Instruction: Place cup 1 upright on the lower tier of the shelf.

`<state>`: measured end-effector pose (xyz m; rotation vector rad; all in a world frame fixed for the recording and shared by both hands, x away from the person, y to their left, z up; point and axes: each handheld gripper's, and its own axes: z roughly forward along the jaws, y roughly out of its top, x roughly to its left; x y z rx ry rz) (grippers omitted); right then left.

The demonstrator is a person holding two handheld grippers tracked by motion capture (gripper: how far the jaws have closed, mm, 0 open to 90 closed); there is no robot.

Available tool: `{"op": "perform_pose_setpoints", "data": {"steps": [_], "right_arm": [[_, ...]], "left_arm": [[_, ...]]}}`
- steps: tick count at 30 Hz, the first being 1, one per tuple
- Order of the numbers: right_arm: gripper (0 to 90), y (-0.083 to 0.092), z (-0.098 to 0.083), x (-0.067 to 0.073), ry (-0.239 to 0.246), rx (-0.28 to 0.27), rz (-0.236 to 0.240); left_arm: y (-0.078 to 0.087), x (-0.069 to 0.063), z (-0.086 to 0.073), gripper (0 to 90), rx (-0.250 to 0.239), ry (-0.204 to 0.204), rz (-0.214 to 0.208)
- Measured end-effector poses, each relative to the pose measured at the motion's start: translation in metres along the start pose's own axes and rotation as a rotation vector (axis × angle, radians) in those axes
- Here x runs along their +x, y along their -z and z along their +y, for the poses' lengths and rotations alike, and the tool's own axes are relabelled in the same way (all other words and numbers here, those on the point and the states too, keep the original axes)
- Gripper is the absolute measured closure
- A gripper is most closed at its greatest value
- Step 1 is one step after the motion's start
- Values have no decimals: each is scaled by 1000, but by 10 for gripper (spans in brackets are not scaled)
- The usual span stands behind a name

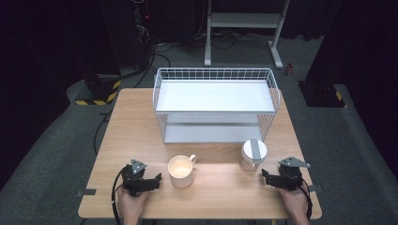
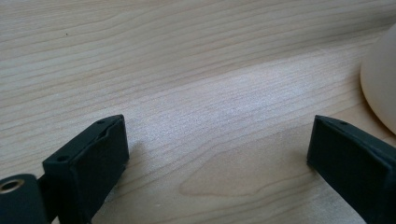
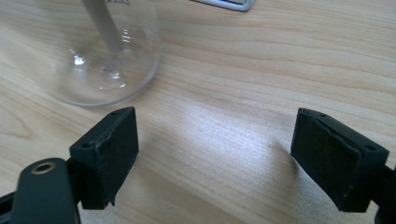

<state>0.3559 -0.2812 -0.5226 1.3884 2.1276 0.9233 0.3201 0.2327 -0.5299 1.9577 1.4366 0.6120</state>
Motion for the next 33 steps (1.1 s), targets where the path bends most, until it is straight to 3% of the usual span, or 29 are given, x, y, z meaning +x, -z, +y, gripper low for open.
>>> {"op": "perform_pose_setpoints", "data": {"steps": [19,33], "right_arm": [[150,16,-7,24,41,-66,65],[144,14,0,35,42,-87,95]], "left_arm": [[0,0,0,63,-4,6,2],[0,0,0,65,0,1,2]]}}
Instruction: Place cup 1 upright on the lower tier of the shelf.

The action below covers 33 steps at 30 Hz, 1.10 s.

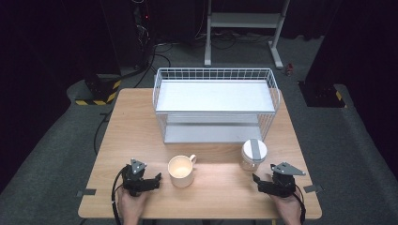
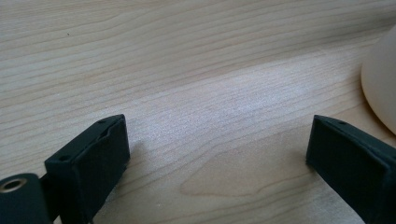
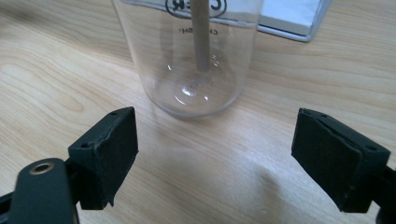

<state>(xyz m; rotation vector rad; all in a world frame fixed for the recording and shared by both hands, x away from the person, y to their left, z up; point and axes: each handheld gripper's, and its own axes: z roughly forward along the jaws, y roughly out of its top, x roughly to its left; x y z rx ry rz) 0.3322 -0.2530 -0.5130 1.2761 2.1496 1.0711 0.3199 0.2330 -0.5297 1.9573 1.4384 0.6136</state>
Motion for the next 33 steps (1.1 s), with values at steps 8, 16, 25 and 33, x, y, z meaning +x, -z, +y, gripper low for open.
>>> {"op": "perform_pose_setpoints", "data": {"steps": [8,16,25,33], "right_arm": [[138,-7,10,4,2,-16,5],[135,-13,19,8,6,-32,1],[129,-19,25,8,6,-44,-14],[129,-24,32,10,15,-56,-12]], "left_arm": [[0,0,0,66,-4,6,1],[0,0,0,68,0,2,0],[0,0,0,69,-4,7,1],[0,0,0,69,-4,7,1]]}}
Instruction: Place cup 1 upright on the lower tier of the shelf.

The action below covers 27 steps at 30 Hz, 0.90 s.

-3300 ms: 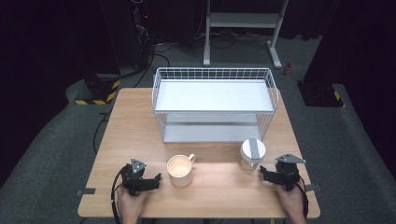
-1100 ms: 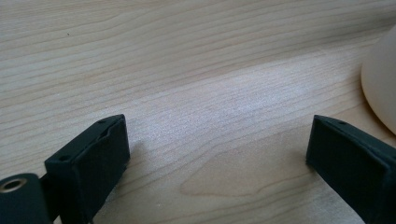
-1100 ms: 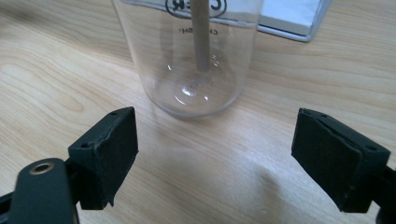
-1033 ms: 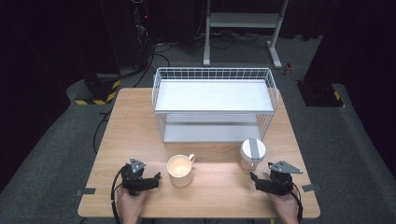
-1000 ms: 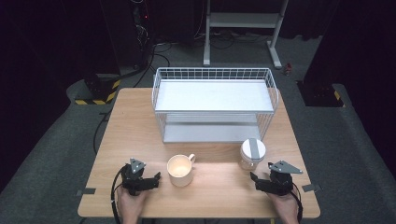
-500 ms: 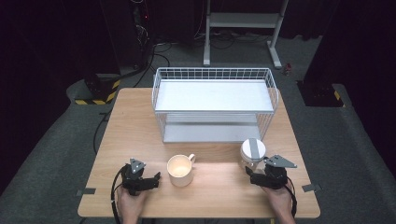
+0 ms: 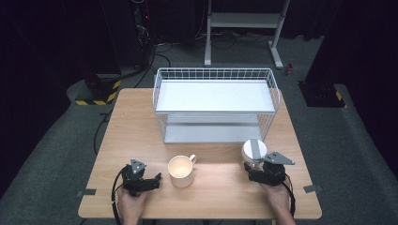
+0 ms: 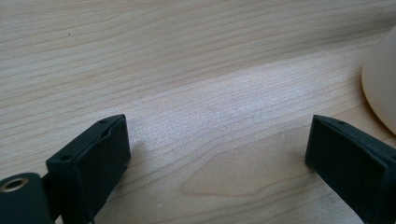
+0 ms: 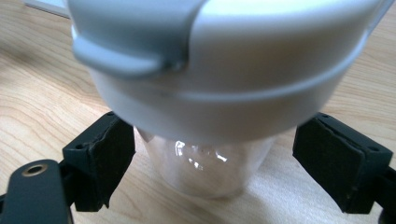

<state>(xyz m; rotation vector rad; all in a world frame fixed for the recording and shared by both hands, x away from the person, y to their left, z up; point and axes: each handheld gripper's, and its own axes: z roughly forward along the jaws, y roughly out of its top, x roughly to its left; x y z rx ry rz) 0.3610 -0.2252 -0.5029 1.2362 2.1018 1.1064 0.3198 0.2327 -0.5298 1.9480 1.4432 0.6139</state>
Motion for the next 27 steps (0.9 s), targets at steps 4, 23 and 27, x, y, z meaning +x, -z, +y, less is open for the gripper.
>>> {"op": "perform_pose_setpoints", "data": {"steps": [4,23,27], "right_arm": [[131,-2,2,1,-3,1,-1],[182,-10,7,3,13,-22,-3],[183,-11,7,3,7,-27,-5]], "left_arm": [[0,0,0,69,0,0,0],[0,0,0,69,0,1,0],[0,0,0,72,-1,2,1]]}}
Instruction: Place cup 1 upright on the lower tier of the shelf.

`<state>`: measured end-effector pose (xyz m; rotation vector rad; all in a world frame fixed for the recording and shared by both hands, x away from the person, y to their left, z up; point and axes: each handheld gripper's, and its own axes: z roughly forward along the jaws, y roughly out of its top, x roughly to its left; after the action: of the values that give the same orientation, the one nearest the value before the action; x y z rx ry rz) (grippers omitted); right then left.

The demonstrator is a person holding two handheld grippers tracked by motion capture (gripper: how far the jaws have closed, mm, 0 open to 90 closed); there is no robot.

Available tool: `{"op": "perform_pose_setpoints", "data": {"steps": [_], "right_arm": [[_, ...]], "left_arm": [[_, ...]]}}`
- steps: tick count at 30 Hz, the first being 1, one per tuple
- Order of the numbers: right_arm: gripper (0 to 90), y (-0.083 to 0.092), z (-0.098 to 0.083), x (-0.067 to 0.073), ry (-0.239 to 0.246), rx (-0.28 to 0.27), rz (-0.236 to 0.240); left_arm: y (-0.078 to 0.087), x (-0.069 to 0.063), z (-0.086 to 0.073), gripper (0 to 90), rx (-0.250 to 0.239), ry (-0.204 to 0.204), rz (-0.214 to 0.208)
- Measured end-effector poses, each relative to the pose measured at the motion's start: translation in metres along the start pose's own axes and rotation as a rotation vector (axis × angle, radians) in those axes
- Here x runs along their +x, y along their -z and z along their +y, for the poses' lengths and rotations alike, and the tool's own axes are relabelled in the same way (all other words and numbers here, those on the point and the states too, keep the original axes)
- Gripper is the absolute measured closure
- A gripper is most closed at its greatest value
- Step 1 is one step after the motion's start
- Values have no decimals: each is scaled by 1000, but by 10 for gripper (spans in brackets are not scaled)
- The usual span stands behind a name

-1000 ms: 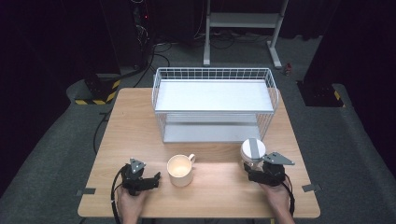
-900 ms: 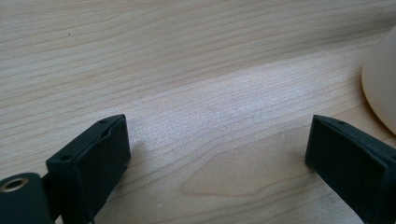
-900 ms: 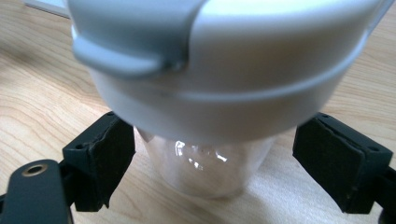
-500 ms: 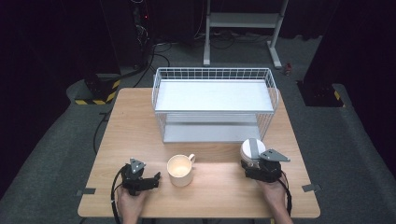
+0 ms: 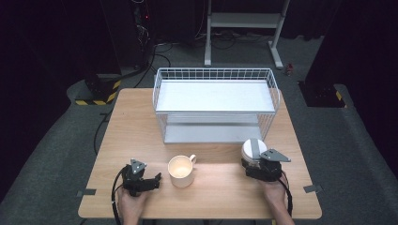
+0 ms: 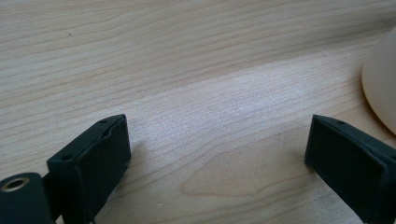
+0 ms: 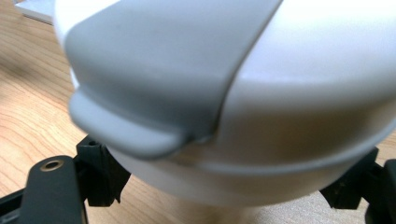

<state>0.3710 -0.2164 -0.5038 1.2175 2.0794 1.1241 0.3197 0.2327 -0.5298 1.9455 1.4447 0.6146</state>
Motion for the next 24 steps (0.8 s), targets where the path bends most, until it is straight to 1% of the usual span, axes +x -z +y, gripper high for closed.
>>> {"op": "perform_pose_setpoints", "data": {"steps": [1,15,24], "right_arm": [[184,0,0,0,-7,-2,0],[186,-2,0,0,-4,-11,-5],[187,-3,1,-2,-11,-15,-4]], "left_arm": [[0,0,0,72,0,0,0],[0,0,0,75,-4,7,2],[0,0,0,78,-5,8,3]]}}
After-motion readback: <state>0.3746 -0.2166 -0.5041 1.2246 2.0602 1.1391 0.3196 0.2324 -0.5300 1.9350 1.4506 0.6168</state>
